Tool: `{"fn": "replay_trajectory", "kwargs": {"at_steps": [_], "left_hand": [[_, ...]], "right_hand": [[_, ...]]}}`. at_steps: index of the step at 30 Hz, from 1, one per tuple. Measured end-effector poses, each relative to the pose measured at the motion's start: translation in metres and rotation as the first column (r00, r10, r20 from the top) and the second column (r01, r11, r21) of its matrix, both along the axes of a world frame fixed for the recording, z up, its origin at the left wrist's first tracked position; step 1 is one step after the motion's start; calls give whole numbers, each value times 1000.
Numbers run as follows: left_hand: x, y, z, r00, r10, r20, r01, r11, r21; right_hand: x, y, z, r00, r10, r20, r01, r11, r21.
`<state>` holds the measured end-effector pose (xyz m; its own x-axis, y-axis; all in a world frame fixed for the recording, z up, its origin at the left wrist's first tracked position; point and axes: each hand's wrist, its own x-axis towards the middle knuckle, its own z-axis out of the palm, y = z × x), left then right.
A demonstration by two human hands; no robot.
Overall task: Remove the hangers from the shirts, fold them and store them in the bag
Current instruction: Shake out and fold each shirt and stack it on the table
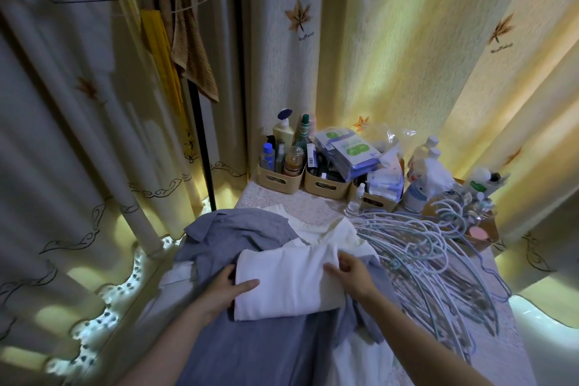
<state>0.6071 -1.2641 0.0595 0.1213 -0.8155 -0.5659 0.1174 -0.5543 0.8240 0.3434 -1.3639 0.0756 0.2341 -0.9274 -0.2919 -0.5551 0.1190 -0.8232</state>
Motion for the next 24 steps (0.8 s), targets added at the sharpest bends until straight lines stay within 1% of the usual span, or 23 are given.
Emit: {"fn": "replay_trajectory", "kwargs": {"at_steps": [2,4,6,8,9,12,15,17,19,21,22,24], "left_hand": [[-3,-2,-3,994,62,88,-63,998,5],[-7,0,-10,970,87,225,-100,994,43],[-12,4,-19,936,109,334,-143,986,81],[-19,5,-21,936,115,332,-165,978,125],[-23,4,-19,943,110,313,-165,974,155],[-28,-1,-12,970,100,220,-150,962,227],[-30,0,-10,984,50,169,-95,957,274],[-35,6,-7,998,24,62,-43,948,315],[-41,15,-5,994,48,-96,-13,941,338],[-51,21,-4,965,99,-242,-22,952,304],[-55,22,-3,944,142,-298,-60,962,268],[-62,12,5,894,243,-377,-183,965,189]], "right_hand": [[3,-3,0,1000,0,-26,-1,998,-55],[3,-5,-5,993,-74,-95,71,997,-40],[2,-3,-16,982,-141,-128,148,988,47],[1,3,-22,971,-138,-193,172,970,174],[0,5,-23,971,-132,-200,179,955,237],[0,9,-22,979,-187,-87,206,911,359],[2,14,-14,988,-153,4,137,894,427],[2,14,-6,981,-164,105,89,857,508],[0,9,2,957,-190,218,31,817,576],[-7,4,11,917,-212,339,-43,790,612],[-11,1,12,895,-229,384,-65,783,619],[-15,-6,16,860,-280,426,-60,774,630]]}}
